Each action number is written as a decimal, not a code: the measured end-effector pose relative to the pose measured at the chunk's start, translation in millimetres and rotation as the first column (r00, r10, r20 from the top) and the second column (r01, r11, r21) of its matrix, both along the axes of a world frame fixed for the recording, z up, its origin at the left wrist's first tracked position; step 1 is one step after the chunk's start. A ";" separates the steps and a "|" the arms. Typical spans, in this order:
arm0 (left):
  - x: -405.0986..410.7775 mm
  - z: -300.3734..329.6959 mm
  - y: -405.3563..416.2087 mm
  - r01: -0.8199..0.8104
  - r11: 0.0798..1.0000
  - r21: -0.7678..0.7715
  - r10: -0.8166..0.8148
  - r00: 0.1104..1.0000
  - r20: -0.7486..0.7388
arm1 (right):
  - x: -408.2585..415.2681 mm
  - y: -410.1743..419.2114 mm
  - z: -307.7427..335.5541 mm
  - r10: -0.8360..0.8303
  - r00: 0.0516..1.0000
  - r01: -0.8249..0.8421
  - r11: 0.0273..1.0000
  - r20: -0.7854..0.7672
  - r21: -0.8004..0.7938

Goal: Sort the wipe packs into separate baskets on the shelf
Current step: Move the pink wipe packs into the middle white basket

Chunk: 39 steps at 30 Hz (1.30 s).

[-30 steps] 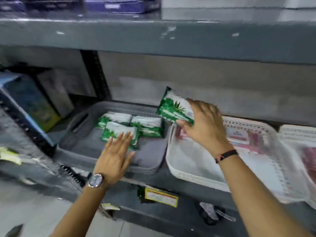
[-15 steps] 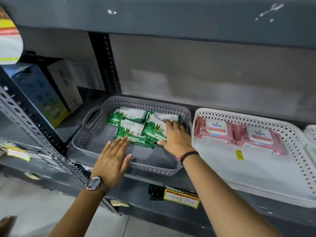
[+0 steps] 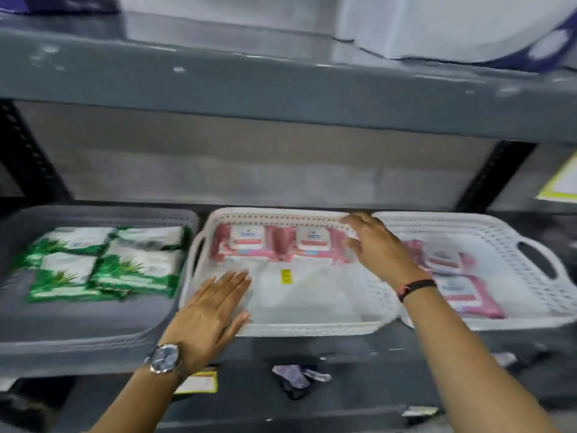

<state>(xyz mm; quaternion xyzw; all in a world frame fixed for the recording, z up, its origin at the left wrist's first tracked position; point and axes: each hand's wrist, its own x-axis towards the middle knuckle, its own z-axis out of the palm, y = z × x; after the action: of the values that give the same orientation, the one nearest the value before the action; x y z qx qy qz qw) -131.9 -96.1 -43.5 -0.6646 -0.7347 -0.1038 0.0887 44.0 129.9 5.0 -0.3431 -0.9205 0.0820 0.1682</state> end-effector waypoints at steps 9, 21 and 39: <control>25.5 -16.2 17.5 0.001 1.000 0.005 0.000 0.995 -0.102 | 150.1 73.3 -30.2 -0.036 0.804 0.284 0.900 0.593 -0.331; 20.4 -16.8 14.5 -0.002 1.000 0.025 0.005 0.993 -0.116 | 144.0 64.7 -17.7 -0.166 0.826 0.274 0.953 0.539 -0.126; -14.8 -25.5 -3.1 -0.116 0.992 0.042 0.116 0.993 0.007 | -88.4 -47.4 -75.4 0.250 0.935 -0.260 0.966 0.253 0.008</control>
<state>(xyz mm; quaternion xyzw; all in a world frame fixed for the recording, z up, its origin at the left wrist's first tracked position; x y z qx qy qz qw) -146.7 -99.2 -69.0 -0.6185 -0.7698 -0.1155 0.1070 -44.3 82.5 -70.3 -0.2251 -0.9724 0.0401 0.0457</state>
